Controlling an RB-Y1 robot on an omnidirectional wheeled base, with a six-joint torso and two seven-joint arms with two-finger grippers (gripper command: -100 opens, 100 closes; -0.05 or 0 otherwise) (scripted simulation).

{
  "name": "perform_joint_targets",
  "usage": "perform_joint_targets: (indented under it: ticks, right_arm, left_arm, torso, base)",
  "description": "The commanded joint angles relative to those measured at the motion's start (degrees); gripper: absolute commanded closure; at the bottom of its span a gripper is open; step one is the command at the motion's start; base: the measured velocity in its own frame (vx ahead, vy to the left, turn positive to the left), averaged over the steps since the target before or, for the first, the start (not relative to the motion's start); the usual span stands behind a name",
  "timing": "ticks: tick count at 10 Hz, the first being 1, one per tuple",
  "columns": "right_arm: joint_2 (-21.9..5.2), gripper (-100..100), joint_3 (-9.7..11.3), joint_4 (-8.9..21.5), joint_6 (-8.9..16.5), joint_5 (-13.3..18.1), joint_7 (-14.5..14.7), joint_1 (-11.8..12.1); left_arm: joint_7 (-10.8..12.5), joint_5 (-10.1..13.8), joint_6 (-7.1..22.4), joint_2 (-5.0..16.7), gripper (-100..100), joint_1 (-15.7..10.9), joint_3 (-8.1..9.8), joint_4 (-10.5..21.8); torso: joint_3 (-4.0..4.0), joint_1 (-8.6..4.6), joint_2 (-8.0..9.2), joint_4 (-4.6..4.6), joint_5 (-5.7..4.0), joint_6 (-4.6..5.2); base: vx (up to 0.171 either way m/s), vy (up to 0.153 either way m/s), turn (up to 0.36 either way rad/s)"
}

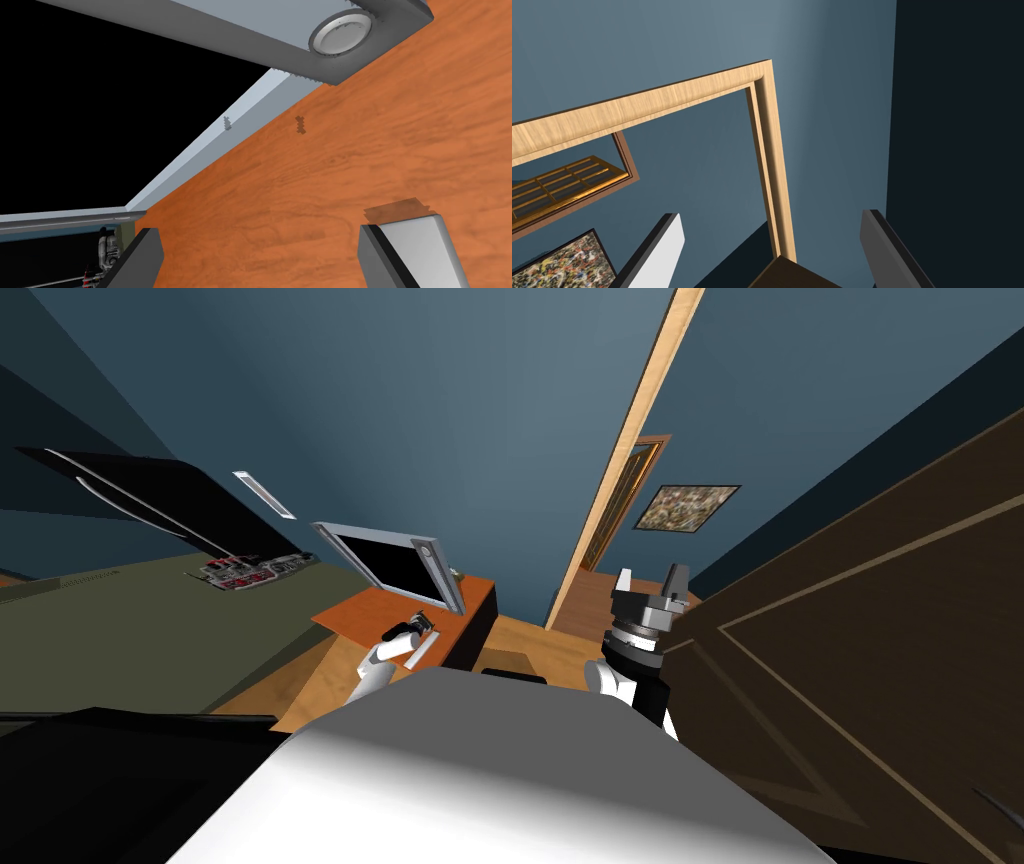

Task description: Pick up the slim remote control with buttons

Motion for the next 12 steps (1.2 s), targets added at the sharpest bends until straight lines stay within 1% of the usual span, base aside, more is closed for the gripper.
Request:
perform_joint_targets:
  ticks: [1, 2, 3, 4, 5, 6, 7, 8, 9, 10, 11, 12]
  right_arm:
    - [0.0, 0, 0.0, 0.0, 0.0, 0.0, 0.0, 0.0]
    - [0.0, 0, 0.0, 0.0, 0.0, 0.0, 0.0, 0.0]
    - [0.0, 0, 0.0, 0.0, 0.0, 0.0, 0.0, 0.0]
    - [0.0, 0, 0.0, 0.0, 0.0, 0.0, 0.0, 0.0]
    - [0.0, 0, 0.0, 0.0, 0.0, 0.0, 0.0, 0.0]
    - [0.0, 0, 0.0, 0.0, 0.0, 0.0, 0.0, 0.0]
    - [0.0, 0, 0.0, 0.0, 0.0, 0.0, 0.0, 0.0]
    - [0.0, 0, 0.0, 0.0, 0.0, 0.0, 0.0, 0.0]
    - [0.0, 0, 0.0, 0.0, 0.0, 0.0, 0.0, 0.0]
    - [0.0, 0, 0.0, 0.0, 0.0, 0.0, 0.0, 0.0]
    - [0.0, 0, 0.0, 0.0, 0.0, 0.0, 0.0, 0.0]
    - [0.0, 0, 0.0, 0.0, 0.0, 0.0, 0.0, 0.0]
  left_arm:
    - [0.6, 0.7, 2.9, 0.5, -100, -0.3, 0.85, 2.5]
    - [0.6, 0.7, 4.1, 0.5, -100, -0.3, 0.85, 2.5]
    - [1.1, 1.6, 5.5, 1.2, -100, -0.6, 1.51, 5.0]
    - [1.1, 1.6, 7.0, 1.2, -100, -0.6, 1.51, 5.0]
    - [1.1, 1.6, 7.3, 1.2, -100, -0.6, 1.51, 5.0]
    - [1.5, 2.5, 9.6, 1.9, -100, -0.8, 2.12, 7.4]
    - [1.5, 2.5, 10.5, 1.9, -100, -0.8, 2.12, 7.4]
    - [1.9, 3.3, 12.3, 2.6, -100, -1.0, 2.7, 9.6]
    - [1.9, 3.3, 13.5, 2.6, -100, -1.0, 2.7, 9.6]
    - [2.3, 4.1, 15.7, 3.3, -100, -1.0, 3.22, 11.7]
    - [2.3, 4.1, 16.5, 3.3, -100, -1.0, 3.22, 11.7]
    - [2.6, 4.8, 18.9, 3.9, -100, -1.0, 3.7, 13.6]
  torso:
    - [0.0, 0.0, 0.0, 0.0, 0.0, 0.0]
    - [0.0, 0.03, -0.01, 0.0, 0.01, -0.02]
    - [-0.01, 0.0, -0.03, 0.0, 0.0, 0.0]
    - [-0.06, 0.02, -0.12, -0.02, 0.0, -0.01]
    - [-0.05, 0.03, -0.1, -0.02, 0.0, 0.0]
    - [0.02, 0.01, 0.03, 0.01, 0.0, 0.0]
    - [0.0, 0.01, -0.01, 0.0, 0.0, 0.0]
    - [-0.01, 0.03, -0.02, 0.0, 0.01, 0.0]
    - [-0.04, 0.06, -0.09, -0.01, 0.01, 0.0]
    - [-0.03, 0.08, -0.06, -0.01, 0.01, -0.01]
    - [-0.02, 0.11, -0.05, -0.01, 0.02, -0.01]
    - [0.0, 0.1, -0.01, 0.0, 0.02, 0.0]
  base:
    - [0.051, -0.001, 0.015]
    - [0.058, -0.008, 0.016]
    - [0.087, -0.008, 0.009]
    - [0.075, -0.001, 0.006]
    - [0.028, -0.002, 0.0]
    - [0.053, -0.006, -0.003]
    - [0.057, 0.001, 0.003]
    - [0.077, 0.01, -0.01]
    - [0.066, 0.013, -0.006]
    - [0.063, 0.019, -0.013]
    - [0.05, 0.019, -0.008]
    - [0.07, 0.014, -0.024]
